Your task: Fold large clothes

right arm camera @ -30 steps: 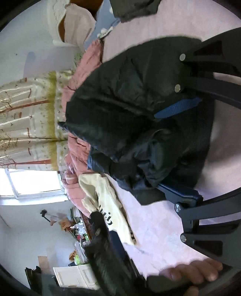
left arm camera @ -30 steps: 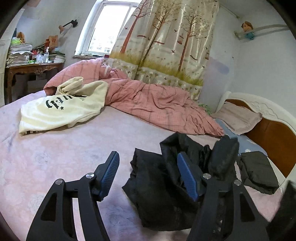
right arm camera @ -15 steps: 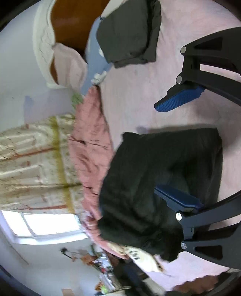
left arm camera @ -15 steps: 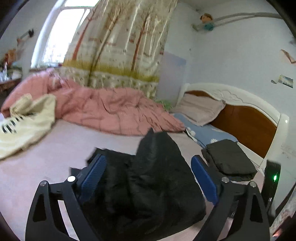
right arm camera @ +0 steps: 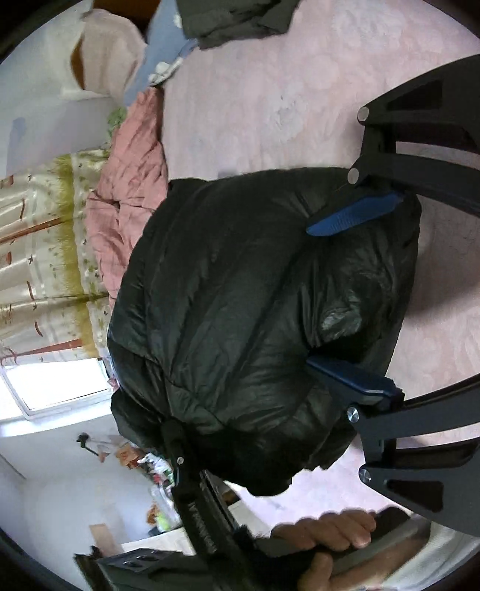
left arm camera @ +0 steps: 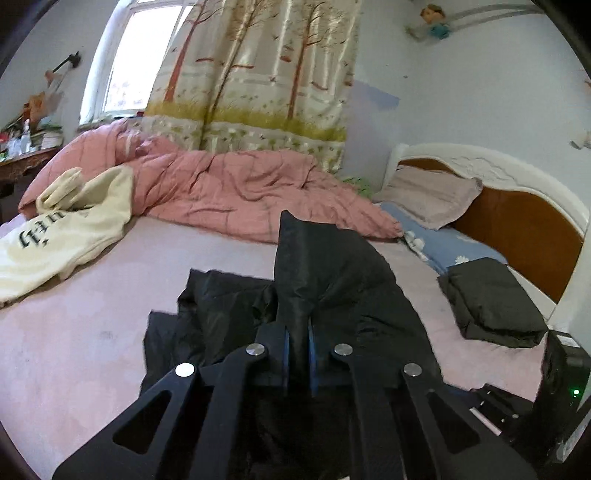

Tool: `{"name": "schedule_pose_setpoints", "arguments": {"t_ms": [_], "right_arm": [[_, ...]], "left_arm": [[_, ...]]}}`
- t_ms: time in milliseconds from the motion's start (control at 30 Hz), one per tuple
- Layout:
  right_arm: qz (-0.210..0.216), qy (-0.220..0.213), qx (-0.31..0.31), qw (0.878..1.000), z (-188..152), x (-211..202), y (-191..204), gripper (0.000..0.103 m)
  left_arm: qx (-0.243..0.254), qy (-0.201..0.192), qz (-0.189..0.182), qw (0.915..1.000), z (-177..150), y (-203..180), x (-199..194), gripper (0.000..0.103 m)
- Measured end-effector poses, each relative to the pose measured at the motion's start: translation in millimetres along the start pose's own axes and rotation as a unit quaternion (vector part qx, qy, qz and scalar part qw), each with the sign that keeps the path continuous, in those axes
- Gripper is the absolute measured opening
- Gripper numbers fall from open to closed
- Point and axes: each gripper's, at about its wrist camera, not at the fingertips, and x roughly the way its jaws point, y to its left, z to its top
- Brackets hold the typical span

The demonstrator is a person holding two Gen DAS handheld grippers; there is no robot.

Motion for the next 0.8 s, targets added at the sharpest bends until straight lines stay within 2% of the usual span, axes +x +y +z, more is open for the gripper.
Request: {"name": "schedule_pose_setpoints", "arguments": {"t_ms": [100,167,333,467,600,700,767,800], "right_arm": [[-0.049,-0.023,-0.004,0.999,-1.7,-5.0,3.6,0.071],[-0.072,-0.030,0.000,0.997,-1.7,-5.9,2.6,0.078],[-0.072,-0.016,-0.001,0.997,0.1,1.7,-1.5,0.079],[-0.058,-0.003,0.014,0.998,0.6,8.3,-6.3,0.079],[-0.059,0.011,0.017,0.998,-3.1,16.0,-10.1,0.081],[-0.048,0.011,0.021,0.999,-3.7,14.4,-13.7,0.081],[-0.043,0.000,0.020,0.999,-3.1,8.8,-15.5,0.081],[-0.045,-0.009,0.017,0.999,-2.8,4.9,-14.8,0.081]], "left_arm": [[-0.006,0.030,0.035,0.9989,-5.1,8.1,5.3,0.008],[-0.030,0.044,0.044,0.9976,-11.6,20.1,11.6,0.009],[-0.048,0.098,0.073,0.9914,-31.9,45.4,47.0,0.015],[-0.066,0.125,0.077,0.9869,-46.6,58.6,67.0,0.017],[-0.072,0.125,0.067,0.9872,-52.8,62.1,64.5,0.018],[-0.055,0.102,0.073,0.9906,-49.9,56.3,52.3,0.022],[-0.043,0.072,0.087,0.9927,-44.6,50.4,40.5,0.037],[-0.045,0.049,0.103,0.9925,-43.0,49.4,32.7,0.066]]}}
